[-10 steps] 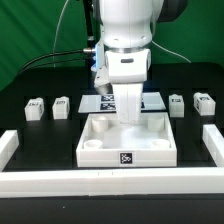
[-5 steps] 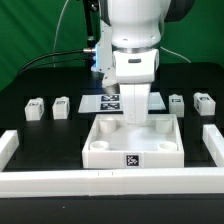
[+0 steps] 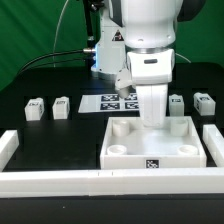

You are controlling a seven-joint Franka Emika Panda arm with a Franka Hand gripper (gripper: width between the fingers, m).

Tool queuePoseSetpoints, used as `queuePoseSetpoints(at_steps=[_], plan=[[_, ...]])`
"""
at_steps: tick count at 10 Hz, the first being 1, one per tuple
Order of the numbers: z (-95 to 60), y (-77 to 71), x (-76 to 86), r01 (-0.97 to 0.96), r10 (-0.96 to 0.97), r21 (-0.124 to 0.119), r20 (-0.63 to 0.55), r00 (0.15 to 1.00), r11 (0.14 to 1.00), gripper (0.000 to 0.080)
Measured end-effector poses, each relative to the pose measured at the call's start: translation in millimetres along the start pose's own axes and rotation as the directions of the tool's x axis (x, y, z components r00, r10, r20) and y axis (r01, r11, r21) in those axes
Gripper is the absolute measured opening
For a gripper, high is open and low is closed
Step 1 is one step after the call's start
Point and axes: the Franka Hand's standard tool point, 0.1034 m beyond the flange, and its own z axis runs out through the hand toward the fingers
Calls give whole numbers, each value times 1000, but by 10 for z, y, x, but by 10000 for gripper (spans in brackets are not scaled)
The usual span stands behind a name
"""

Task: Assemble one leg

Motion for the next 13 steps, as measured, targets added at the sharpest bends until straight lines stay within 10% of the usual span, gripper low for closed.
queuePoseSetpoints(at_steps=[8, 11, 13], plan=[[-32, 243, 106, -14, 14, 3, -9, 1000, 1000, 67], [-22, 230, 87, -17, 17, 4, -9, 1000, 1000, 289], [-22, 230, 87, -17, 17, 4, -9, 1000, 1000, 588]])
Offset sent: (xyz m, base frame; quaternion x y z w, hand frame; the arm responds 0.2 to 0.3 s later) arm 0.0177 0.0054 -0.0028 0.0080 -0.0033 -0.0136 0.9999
